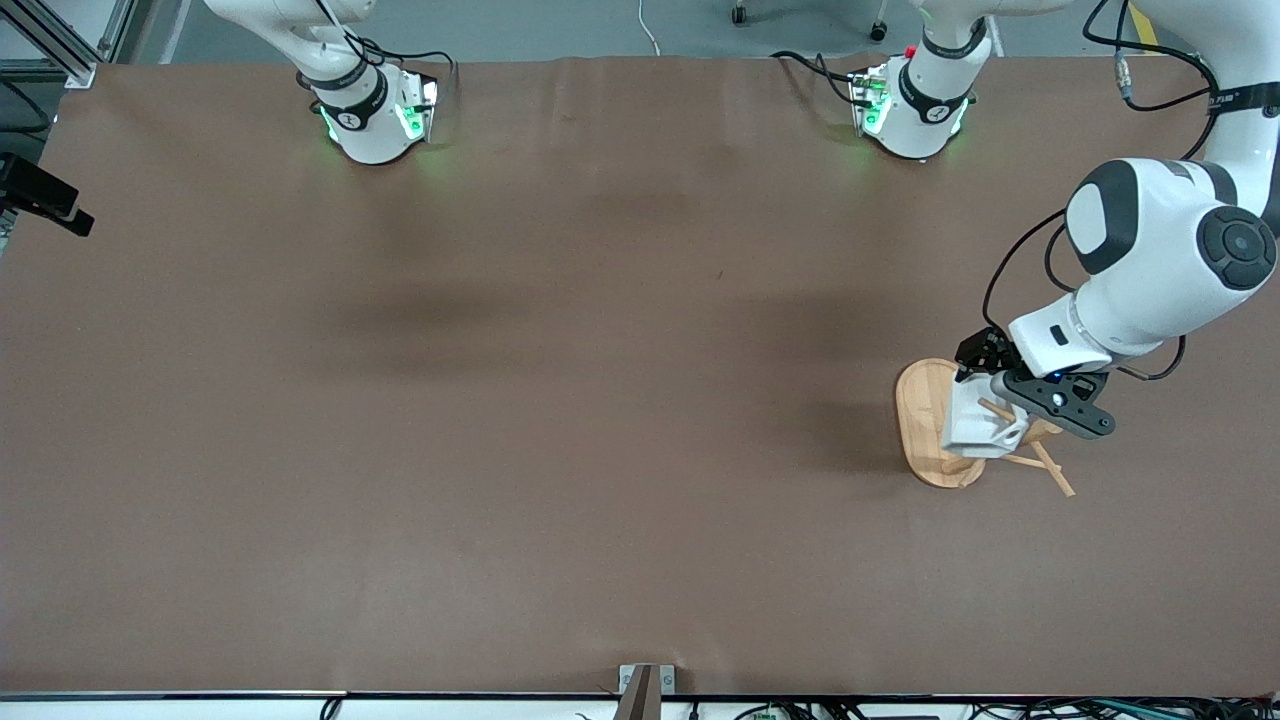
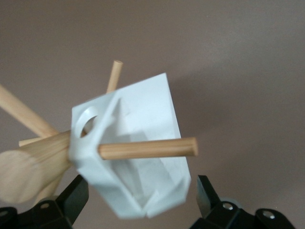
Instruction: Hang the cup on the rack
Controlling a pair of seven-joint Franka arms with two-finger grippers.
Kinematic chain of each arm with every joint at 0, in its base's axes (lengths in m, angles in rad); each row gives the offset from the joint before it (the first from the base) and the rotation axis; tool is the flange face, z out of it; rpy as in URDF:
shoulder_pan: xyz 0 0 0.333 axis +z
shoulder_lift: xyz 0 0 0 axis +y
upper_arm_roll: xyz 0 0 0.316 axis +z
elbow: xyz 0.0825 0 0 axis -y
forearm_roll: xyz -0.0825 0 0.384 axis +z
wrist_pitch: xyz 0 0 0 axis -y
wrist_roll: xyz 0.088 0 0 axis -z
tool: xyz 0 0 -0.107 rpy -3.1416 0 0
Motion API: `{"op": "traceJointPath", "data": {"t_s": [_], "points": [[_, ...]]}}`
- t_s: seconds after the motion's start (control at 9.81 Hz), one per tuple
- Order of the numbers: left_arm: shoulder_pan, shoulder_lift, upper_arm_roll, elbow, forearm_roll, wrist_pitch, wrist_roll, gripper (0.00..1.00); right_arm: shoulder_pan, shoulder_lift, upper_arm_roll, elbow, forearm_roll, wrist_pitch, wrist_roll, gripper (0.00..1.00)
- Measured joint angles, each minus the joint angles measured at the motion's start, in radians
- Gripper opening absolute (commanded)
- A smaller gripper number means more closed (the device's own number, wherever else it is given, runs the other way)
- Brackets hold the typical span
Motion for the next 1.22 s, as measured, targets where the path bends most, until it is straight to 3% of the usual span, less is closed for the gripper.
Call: {"op": "traceJointPath", "data": {"t_s": [0.31,0.82,1.22], "points": [[-0.01,-0.037,-0.001,0.03,-0.002,-0.057,-0.122,1.0,0.0,0.0,-0.001,0.0,0.0,0.001,0.0,1.0],[-0.049,-0.207,-0.022,0.085,0.023,-0.319,-0.444,1.0,-0.002,0.002,-0.004,0.001,0.0,0.01,0.0,1.0],[-0.012,-0.24,-0.064,0.267,0.127,-0.494,-0.482,1.0,-0.005,0.011,-0.006,0.001,0.0,0.023,0.0,1.0]]}}
